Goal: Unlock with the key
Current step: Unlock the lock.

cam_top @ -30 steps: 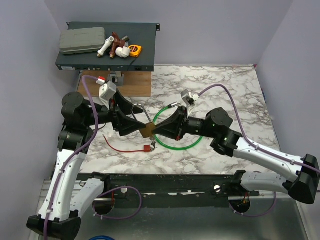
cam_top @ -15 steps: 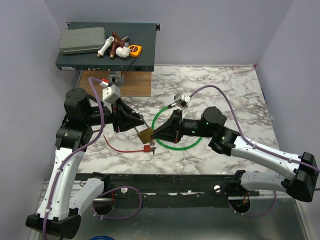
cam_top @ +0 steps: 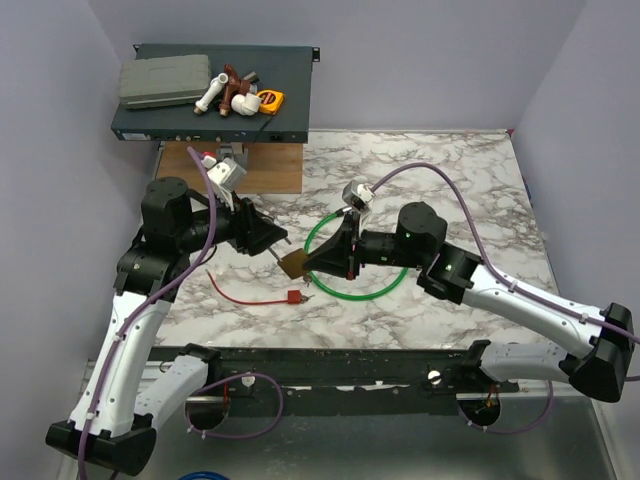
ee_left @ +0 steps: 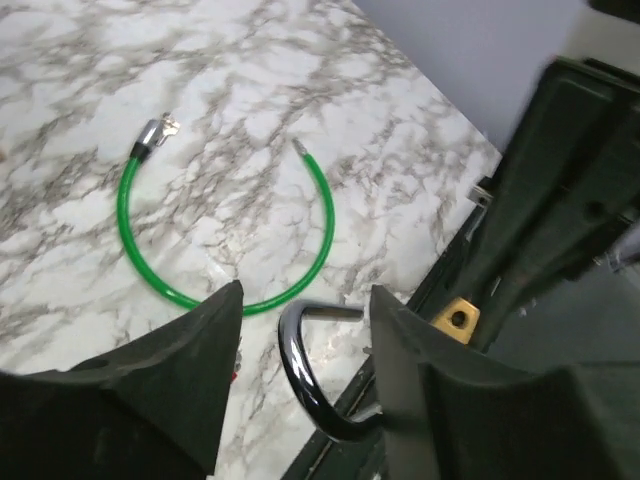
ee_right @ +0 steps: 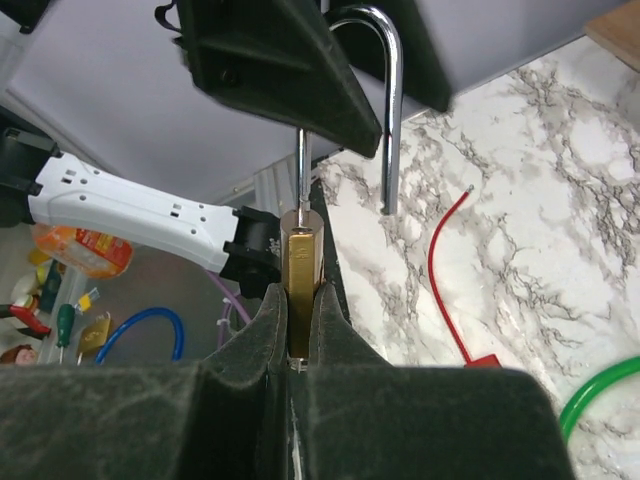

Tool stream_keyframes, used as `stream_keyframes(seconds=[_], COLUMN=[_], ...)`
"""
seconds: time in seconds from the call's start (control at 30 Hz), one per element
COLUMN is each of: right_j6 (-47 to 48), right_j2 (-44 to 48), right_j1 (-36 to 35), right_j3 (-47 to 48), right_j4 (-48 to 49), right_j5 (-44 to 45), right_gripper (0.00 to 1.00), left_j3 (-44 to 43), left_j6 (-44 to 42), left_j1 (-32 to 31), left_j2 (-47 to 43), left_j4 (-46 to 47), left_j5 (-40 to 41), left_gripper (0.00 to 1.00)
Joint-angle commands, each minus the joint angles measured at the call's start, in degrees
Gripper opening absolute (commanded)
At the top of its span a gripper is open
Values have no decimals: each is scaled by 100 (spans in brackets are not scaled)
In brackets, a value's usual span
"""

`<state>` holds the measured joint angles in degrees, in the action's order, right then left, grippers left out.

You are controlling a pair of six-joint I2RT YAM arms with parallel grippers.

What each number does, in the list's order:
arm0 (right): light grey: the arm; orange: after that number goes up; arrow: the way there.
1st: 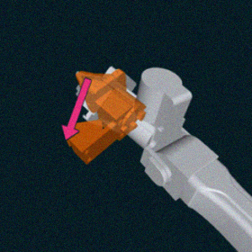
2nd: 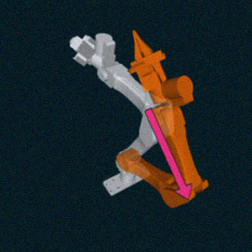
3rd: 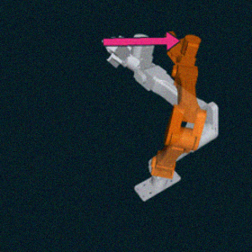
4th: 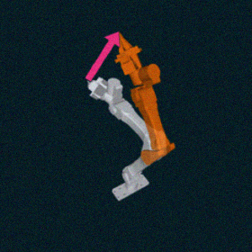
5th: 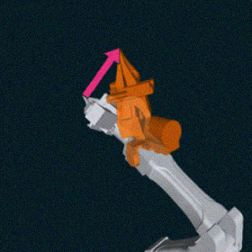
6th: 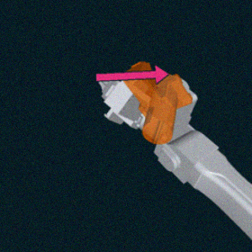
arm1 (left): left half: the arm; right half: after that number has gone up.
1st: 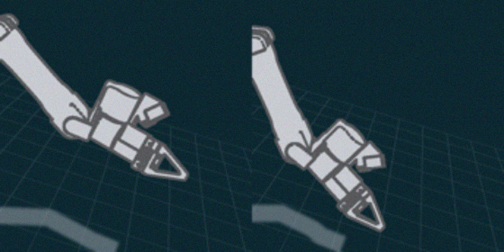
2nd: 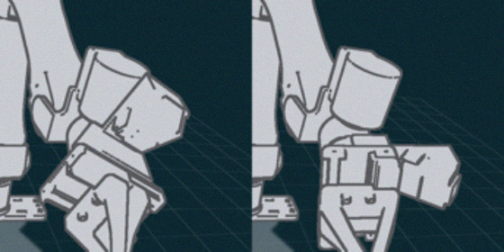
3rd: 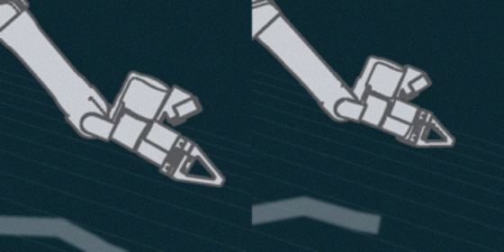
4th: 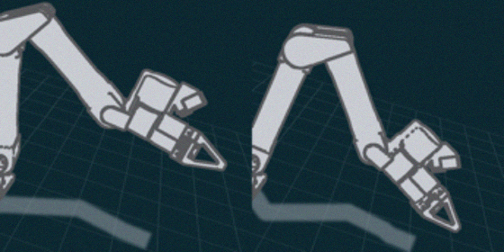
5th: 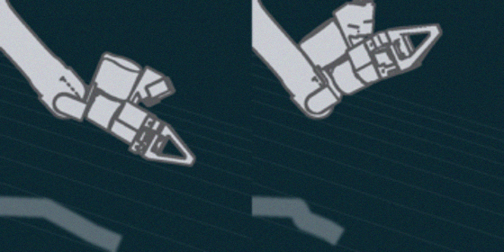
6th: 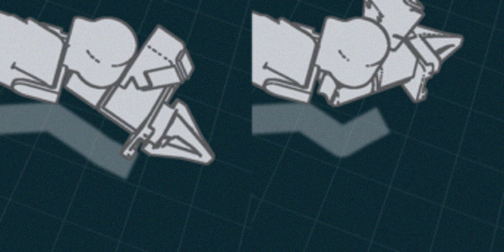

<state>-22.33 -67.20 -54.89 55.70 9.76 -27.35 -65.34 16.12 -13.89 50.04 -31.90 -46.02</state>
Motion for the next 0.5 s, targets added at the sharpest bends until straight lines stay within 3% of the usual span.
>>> stream_keyframes(seconds=[0.0,0.03,0.13,0.33,0.47], right_j6=[348,363,431,434,474], right_j2=[235,286,412,546,507], right_j1=[-46,-39,-40,-42,-46], right_j3=[596,620,672,633,649], right_j4=[-168,-245,-507,-934,-1452], right_j5=[90,235,651,1095,1381], right_gripper=[1,1,1,1,1], left_j3=[-288,-383,-749,-1026,-1375], left_j6=[-609,-695,-1049,-1565,-2345], left_j1=[-52,-52,-52,-52,-48], left_j2=[1,36,174,192,276], left_j4=[-554,-737,-1156,-1739,-2598], left_j5=[1604,1628,1907,1468,1127], left_gripper=[61,64,98,98,99])
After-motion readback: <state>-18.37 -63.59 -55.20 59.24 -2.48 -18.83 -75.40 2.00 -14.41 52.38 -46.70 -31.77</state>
